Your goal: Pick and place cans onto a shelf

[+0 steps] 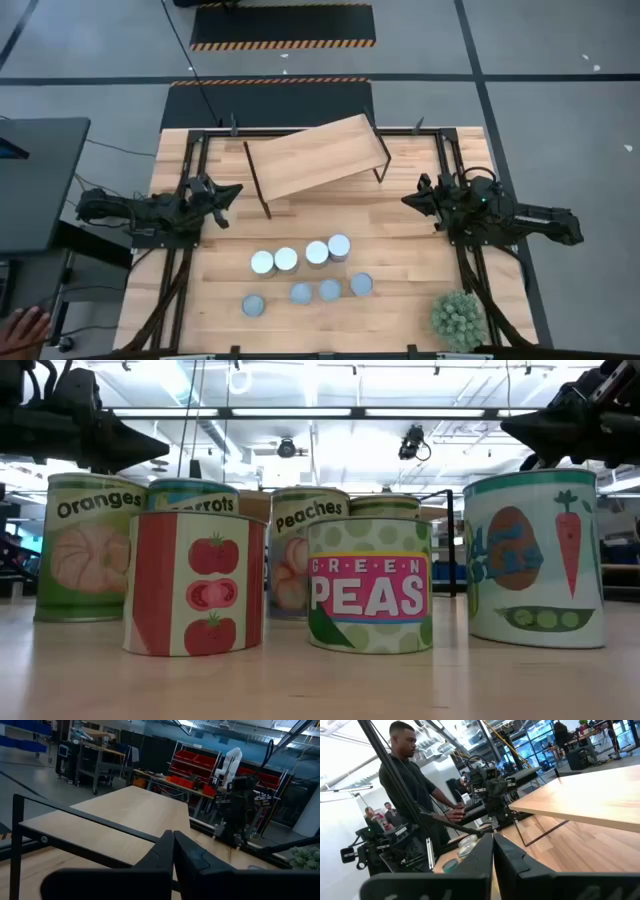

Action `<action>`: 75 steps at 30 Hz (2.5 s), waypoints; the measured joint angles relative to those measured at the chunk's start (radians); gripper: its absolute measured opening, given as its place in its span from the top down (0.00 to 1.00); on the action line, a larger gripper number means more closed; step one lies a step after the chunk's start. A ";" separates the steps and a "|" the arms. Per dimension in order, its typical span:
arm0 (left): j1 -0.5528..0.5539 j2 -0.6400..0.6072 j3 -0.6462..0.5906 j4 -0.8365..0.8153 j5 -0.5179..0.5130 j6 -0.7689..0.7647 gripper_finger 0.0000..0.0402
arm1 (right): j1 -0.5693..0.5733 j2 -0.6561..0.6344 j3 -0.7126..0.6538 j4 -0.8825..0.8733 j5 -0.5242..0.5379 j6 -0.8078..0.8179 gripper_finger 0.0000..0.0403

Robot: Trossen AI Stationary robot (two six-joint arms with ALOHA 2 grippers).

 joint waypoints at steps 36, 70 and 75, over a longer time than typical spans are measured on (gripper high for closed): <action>0.000 0.000 0.000 0.000 0.000 0.000 0.96 | 0.000 0.000 0.000 0.000 0.000 0.000 0.96; 0.001 0.000 0.000 0.012 -0.291 -0.260 0.96 | 0.000 0.000 0.000 0.000 0.000 0.000 0.96; 0.001 0.000 0.000 0.011 -0.394 -0.248 0.96 | 0.000 0.000 0.000 0.000 0.000 0.000 0.96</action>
